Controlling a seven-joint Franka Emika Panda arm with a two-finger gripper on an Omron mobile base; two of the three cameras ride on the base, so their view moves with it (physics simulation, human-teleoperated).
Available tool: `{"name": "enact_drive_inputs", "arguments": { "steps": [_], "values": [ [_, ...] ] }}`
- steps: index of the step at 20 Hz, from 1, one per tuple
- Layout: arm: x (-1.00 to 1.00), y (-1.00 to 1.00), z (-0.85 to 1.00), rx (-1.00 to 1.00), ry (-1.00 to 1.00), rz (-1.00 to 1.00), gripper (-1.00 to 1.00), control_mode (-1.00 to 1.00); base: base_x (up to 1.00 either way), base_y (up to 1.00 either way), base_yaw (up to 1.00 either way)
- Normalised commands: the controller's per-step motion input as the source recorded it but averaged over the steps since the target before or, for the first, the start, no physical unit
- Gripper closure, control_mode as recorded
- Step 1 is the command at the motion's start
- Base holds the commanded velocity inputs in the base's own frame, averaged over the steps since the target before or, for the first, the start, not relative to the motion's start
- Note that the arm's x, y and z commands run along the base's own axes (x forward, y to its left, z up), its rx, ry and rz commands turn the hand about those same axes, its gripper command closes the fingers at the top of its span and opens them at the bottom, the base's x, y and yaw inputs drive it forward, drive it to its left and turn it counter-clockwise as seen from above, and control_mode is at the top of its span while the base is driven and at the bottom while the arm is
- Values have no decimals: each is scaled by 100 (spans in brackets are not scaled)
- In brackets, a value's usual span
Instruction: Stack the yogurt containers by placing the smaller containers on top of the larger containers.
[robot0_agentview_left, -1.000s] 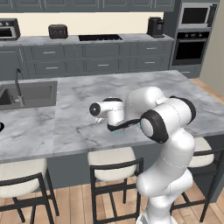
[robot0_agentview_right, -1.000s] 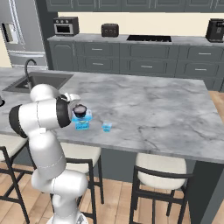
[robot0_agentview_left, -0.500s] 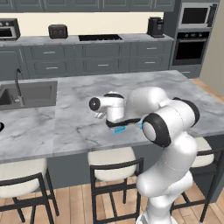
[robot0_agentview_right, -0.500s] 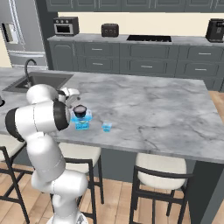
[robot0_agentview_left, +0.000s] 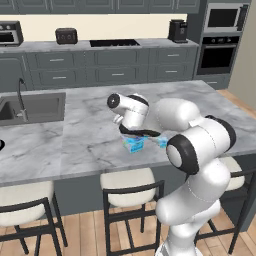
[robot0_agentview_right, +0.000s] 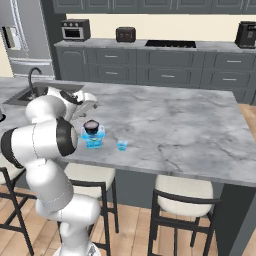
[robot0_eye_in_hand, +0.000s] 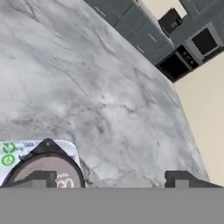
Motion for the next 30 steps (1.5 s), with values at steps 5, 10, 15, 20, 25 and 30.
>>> {"name": "enact_drive_inputs", "arguments": {
  "steps": [5, 10, 15, 20, 25, 30],
  "values": [
    [-10, -61, 22, 17, 0, -12, -100, -100, 0, 0, 0],
    [-5, -65, 2, 20, -6, -6, -100, -100, 0, 0, 0],
    [-1, -58, -19, 20, -1, 0, -100, -100, 0, 0, 0],
    [0, -35, -31, 11, 0, 0, -100, -100, 0, 0, 0],
    [0, -34, -42, 6, 1, 0, -100, -100, 0, 0, 0],
    [0, -29, -27, 8, 1, 0, -100, -100, 0, 0, 0]
  ]
}}
